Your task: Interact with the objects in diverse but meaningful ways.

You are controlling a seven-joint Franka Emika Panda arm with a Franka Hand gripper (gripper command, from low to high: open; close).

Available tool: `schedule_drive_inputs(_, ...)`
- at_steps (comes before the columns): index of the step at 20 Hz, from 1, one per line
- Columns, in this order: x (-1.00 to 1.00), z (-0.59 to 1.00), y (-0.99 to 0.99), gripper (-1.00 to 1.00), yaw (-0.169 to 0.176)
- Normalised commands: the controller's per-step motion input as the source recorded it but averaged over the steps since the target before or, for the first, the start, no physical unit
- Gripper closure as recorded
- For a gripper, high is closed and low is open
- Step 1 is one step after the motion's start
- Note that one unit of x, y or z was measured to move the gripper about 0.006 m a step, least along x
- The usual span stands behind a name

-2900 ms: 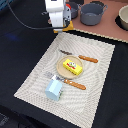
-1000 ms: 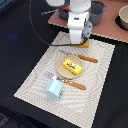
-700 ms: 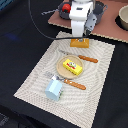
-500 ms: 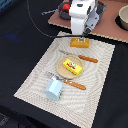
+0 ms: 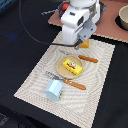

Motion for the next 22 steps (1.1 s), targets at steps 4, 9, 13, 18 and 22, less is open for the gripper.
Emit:
schedule_drive_inputs(4,0.26,0.46,-0.76,-1.0,-0.02)
schedule_drive_inputs(9,0.41,0.34,-0.41,-1.0,-0.03)
schedule_drive_inputs(13,0.41,0.02,-0.03,-1.0,-0.003)
schedule_drive_inputs(18,0.32,-0.07,-0.1,-1.0,0.0)
schedule_drive_inputs(22,0.29,-0.05,-0.34,-1.0,0.0)
